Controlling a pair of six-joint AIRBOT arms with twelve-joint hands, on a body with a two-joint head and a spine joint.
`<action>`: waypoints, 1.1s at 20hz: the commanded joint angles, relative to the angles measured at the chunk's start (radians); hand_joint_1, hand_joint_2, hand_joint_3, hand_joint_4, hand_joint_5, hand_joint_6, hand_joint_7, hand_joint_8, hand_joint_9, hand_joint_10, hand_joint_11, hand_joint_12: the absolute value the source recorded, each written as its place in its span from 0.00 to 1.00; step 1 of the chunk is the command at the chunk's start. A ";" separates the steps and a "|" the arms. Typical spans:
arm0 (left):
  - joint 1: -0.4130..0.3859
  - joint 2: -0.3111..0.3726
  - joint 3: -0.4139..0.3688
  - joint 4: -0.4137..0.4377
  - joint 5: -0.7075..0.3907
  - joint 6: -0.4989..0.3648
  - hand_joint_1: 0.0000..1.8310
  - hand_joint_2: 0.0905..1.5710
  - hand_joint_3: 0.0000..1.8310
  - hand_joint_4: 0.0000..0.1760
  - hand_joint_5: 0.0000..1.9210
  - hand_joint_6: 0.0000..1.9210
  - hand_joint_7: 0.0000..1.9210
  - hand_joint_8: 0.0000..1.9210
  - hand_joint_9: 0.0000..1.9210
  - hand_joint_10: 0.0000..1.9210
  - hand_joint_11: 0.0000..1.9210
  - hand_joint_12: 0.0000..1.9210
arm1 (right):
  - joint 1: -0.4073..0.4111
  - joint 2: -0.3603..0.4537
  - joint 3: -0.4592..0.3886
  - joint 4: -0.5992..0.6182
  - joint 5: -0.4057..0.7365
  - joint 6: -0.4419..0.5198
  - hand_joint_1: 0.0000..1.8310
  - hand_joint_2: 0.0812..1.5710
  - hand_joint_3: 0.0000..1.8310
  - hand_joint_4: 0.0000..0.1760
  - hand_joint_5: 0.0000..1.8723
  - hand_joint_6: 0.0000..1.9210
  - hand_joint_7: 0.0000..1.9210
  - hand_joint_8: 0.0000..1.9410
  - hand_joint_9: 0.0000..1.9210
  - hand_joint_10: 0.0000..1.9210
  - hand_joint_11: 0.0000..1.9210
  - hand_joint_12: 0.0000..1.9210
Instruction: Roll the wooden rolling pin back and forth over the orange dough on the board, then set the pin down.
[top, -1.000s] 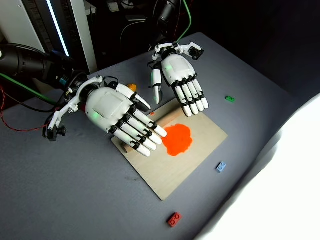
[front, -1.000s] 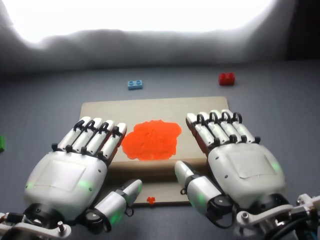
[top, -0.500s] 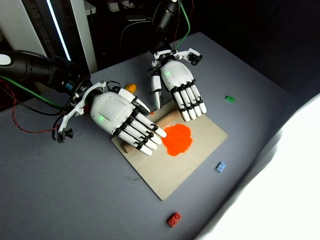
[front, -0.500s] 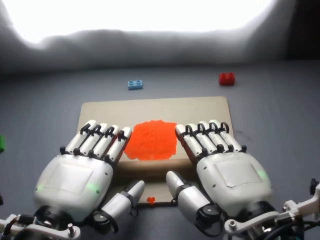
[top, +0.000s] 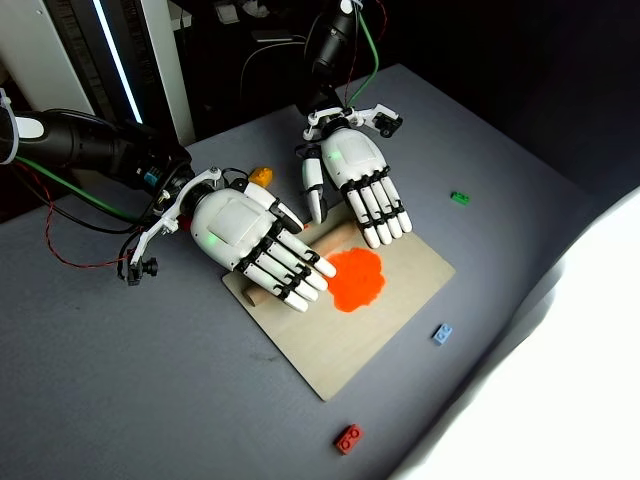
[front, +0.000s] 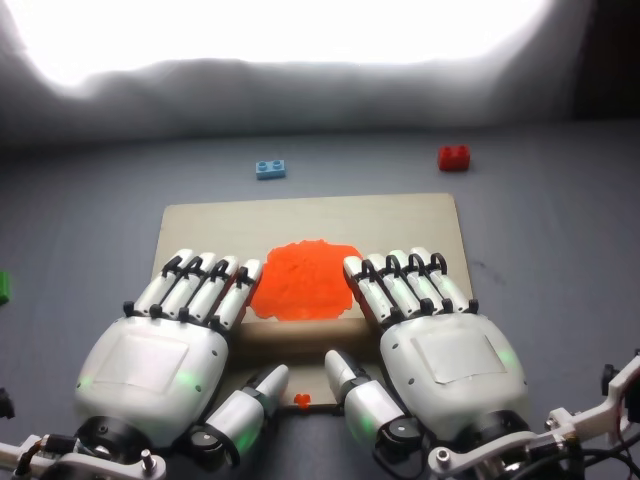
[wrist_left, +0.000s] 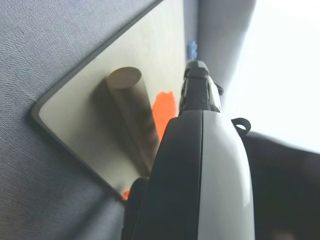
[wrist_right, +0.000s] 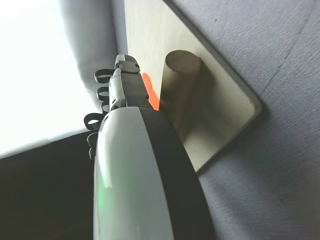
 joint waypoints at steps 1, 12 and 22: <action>-0.002 -0.002 0.006 0.057 -0.106 -0.005 0.00 0.90 0.01 0.00 0.00 0.00 0.02 0.00 0.00 0.00 0.00 0.00 | -0.004 -0.004 0.007 -0.091 0.084 -0.003 0.00 0.94 0.02 0.00 0.04 0.01 0.03 0.01 0.00 0.00 0.00 0.00; -0.003 -0.028 0.042 0.048 -0.104 -0.013 0.00 0.89 0.00 0.00 0.00 0.00 0.00 0.00 0.00 0.00 0.00 0.00 | -0.001 -0.045 0.078 -0.091 0.069 -0.004 0.00 0.92 0.01 0.00 0.00 0.00 0.00 0.00 0.00 0.00 0.00 0.00; -0.007 -0.051 0.064 0.037 -0.099 -0.014 0.00 0.88 0.00 0.00 0.00 0.00 0.00 0.00 0.00 0.00 0.00 0.00 | 0.008 -0.067 0.130 -0.091 0.059 -0.005 0.00 0.91 0.00 0.00 0.00 0.00 0.00 0.00 0.00 0.00 0.00 0.00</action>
